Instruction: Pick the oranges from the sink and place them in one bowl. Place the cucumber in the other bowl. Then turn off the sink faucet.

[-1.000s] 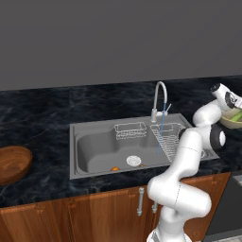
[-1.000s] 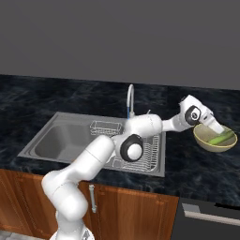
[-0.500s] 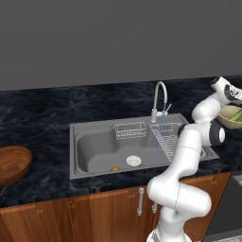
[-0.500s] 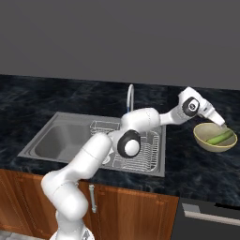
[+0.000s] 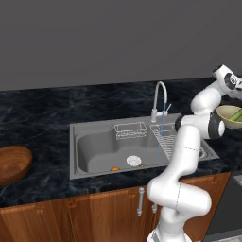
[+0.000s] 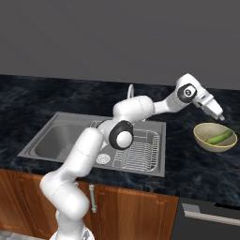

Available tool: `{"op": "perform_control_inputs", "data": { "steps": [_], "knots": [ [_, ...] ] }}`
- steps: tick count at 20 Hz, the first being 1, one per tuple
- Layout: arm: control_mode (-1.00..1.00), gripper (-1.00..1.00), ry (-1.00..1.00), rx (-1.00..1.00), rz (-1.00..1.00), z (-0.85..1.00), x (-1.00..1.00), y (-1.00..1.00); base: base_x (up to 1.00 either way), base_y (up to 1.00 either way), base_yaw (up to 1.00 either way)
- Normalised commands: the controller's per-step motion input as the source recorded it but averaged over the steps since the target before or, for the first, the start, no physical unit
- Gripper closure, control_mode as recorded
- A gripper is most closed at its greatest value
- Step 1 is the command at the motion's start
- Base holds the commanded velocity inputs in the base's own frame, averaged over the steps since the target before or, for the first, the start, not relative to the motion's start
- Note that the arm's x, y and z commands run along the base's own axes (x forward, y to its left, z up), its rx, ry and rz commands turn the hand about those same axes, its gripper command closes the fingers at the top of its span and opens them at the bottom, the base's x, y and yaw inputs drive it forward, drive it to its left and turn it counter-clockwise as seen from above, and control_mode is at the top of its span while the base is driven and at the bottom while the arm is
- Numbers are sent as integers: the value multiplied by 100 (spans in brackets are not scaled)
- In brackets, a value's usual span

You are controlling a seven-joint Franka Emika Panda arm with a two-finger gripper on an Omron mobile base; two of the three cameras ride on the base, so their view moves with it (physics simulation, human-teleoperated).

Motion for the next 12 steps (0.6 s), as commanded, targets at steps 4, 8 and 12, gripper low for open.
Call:
{"op": "perform_control_inputs", "data": {
  "steps": [4,8,12],
  "knots": [
    [-100,-100,3,3,0,20,-88,47,0,0,0],
    [-100,-100,0,1,0,12,-99,59,0,0,0],
    [-100,-100,0,0,3,1,-99,67,0,0,0]
  ]
}}
